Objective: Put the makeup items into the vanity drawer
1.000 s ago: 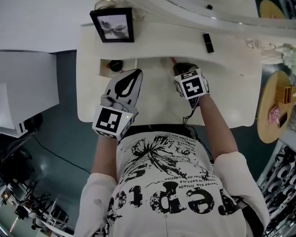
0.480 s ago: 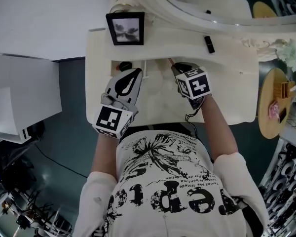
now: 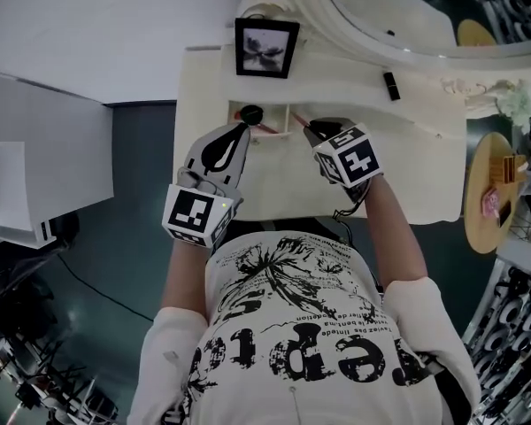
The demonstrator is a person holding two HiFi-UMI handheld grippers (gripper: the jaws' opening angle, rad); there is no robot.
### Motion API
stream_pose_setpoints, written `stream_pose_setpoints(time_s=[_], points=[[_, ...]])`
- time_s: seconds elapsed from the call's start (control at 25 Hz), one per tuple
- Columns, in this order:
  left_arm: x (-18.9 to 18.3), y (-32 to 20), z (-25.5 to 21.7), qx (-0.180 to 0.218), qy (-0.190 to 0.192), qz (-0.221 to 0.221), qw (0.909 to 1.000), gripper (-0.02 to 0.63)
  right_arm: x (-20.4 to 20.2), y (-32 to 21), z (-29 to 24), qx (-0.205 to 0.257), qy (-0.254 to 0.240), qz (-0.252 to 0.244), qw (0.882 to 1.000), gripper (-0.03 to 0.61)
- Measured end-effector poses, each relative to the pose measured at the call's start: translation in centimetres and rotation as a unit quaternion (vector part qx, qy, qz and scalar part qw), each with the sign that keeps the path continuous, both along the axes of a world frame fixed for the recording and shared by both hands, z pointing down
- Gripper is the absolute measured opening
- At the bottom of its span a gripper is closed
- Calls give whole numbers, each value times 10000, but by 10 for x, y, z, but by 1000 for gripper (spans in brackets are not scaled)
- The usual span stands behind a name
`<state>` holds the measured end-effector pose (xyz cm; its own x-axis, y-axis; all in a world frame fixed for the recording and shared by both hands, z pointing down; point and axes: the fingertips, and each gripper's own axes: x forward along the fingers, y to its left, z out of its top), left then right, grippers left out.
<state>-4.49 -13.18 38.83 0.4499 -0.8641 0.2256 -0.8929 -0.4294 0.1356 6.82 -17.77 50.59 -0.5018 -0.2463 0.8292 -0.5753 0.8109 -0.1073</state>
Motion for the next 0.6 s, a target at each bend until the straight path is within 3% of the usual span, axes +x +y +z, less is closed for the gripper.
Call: stream_pose_setpoints(time_s=[0.28,0.6], points=[[-26,25,-7,64,-81,-117,9999,14,-47,16,-6,87,-76,-410,9991,63],[-71,48,3,-114,-93,-781,9968,14,-105,21,7,-27,-296,-1117,9933,64]])
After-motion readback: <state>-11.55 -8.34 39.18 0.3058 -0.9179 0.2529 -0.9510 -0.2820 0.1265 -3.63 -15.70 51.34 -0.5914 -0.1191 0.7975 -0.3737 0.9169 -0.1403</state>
